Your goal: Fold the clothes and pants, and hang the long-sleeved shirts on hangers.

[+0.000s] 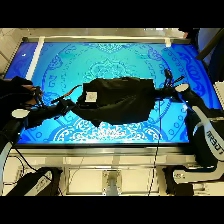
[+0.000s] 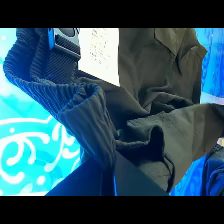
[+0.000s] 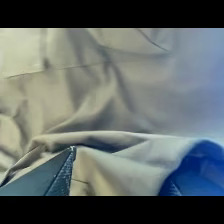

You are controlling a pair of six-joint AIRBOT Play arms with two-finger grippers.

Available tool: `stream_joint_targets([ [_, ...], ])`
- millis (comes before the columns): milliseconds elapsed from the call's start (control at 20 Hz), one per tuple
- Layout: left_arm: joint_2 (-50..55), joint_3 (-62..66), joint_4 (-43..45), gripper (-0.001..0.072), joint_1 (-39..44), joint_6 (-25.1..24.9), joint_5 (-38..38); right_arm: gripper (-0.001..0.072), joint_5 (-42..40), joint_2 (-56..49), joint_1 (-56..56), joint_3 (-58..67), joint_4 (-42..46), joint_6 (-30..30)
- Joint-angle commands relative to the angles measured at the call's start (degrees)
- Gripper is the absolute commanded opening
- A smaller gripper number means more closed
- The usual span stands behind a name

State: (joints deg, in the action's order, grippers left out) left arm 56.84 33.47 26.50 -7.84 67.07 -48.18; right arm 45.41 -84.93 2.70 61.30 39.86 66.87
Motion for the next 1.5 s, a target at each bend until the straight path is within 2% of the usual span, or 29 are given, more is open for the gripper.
stream_joint_targets([
  [0,-0.02,0.04,0.00,0.0038,0.00,0.00,-0.04,0.0516,5.92,6.47,3.63,2.29,9.18,1.99],
  [100,-0.02,0.04,0.00,0.0038,0.00,0.00,-0.04,0.0516,11.43,12.83,8.13,1.95,21.09,8.98],
  [150,-0.02,0.04,0.00,0.0038,0.00,0.00,-0.04,0.0516,15.23,15.98,10.54,0.42,24.04,10.43],
  [200,-0.02,0.04,0.00,0.0038,0.00,0.00,-0.02,0.0516,17.00,19.10,12.39,-2.82,23.65,10.38],
  [300,-0.02,0.04,0.00,0.0038,0.00,0.00,-0.04,0.0516,14.08,26.21,13.33,-14.82,19.80,10.25],
  [400,-0.02,0.04,0.00,0.0038,0.00,0.00,-0.04,0.0541,6.84,32.44,11.96,-30.67,6.91,9.81],
  [450,-0.02,0.04,0.00,0.0038,0.00,0.00,-0.02,0.0629,3.89,34.36,10.56,-38.14,-3.43,6.99],
  [550,-0.02,0.04,0.00,0.0038,0.00,0.00,-0.02,0.0691,2.32,34.69,6.40,-46.51,-22.18,-5.11],
  [600,-0.02,0.04,0.00,0.0038,0.00,0.00,-0.04,0.0691,0.90,34.38,3.69,-47.95,-27.65,-10.03],
  [650,-0.02,0.04,0.00,0.0038,0.00,0.00,-0.04,0.0692,-0.98,34.05,1.18,-48.04,-29.14,-10.86],
  [800,-0.02,0.04,0.00,0.0038,0.00,0.00,-0.04,0.0701,-10.03,32.52,-4.98,-47.98,-32.37,-10.29],
  [900,-0.02,0.04,0.00,0.0038,0.00,0.00,-0.04,0.0701,-14.97,30.08,-6.49,-47.98,-32.61,-6.99],
  [1100,-0.02,0.04,0.00,0.0038,0.00,0.00,-0.04,0.0698,-17.16,25.11,-6.49,-47.93,-35.19,-6.27],
  [1300,-0.02,0.04,0.00,0.0038,0.00,0.00,-0.04,0.0688,-18.86,23.52,-6.49,-43.74,-39.21,-11.96],
  [1450,-0.02,0.04,0.00,0.0038,0.00,0.00,-0.04,0.0685,-19.78,21.27,-6.47,-40.41,-39.17,-12.98],
])
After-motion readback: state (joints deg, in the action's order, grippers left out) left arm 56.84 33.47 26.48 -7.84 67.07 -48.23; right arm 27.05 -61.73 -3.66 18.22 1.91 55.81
